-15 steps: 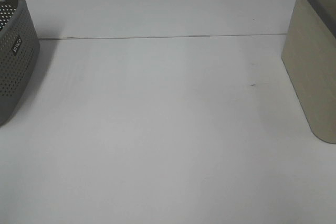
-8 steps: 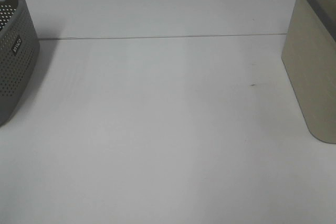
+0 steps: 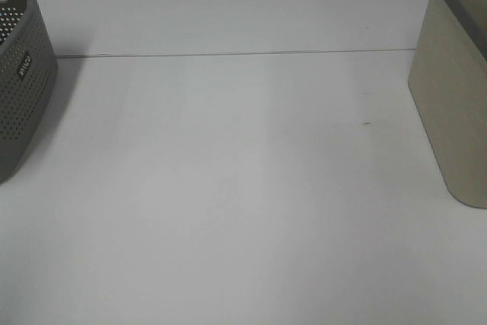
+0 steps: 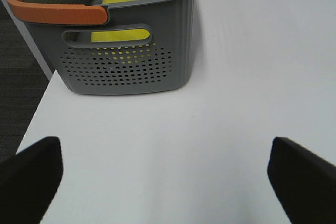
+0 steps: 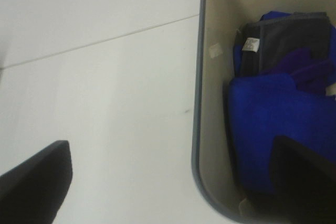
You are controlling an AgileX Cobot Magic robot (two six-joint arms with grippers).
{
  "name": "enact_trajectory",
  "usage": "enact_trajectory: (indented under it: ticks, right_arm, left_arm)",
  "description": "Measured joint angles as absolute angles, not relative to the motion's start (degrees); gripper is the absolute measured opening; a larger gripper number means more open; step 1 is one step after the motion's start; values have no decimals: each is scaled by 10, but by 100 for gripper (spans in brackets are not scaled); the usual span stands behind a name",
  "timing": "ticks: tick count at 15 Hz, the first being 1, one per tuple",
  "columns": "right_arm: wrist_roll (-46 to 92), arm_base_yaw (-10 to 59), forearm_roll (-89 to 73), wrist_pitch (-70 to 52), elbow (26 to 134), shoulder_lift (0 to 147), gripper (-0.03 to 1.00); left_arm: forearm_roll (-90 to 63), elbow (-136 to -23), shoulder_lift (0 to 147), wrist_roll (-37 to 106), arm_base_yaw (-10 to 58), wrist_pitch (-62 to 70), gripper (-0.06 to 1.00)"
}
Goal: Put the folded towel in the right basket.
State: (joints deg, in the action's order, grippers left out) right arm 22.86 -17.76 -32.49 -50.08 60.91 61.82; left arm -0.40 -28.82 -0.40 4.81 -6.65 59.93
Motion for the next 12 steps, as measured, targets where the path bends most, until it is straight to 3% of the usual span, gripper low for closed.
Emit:
enact_trajectory:
  ticks: [2, 6, 9, 12]
  right_arm:
    - [229, -178, -321, -586, 599, 578, 97]
    - [237, -170, -320, -629, 519, 460, 97]
    - [244, -73, -242, -645, 427, 298, 97]
    - [155, -58, -149, -666, 396, 202, 97]
  left_arm:
    - [-4, -288, -4, 48, -66, 599, 99]
    - [-4, -288, -4, 48, -66, 599, 99]
    - [-4, -288, -4, 48, -66, 599, 99]
    - [-4, -288, -4, 48, -66, 599, 99]
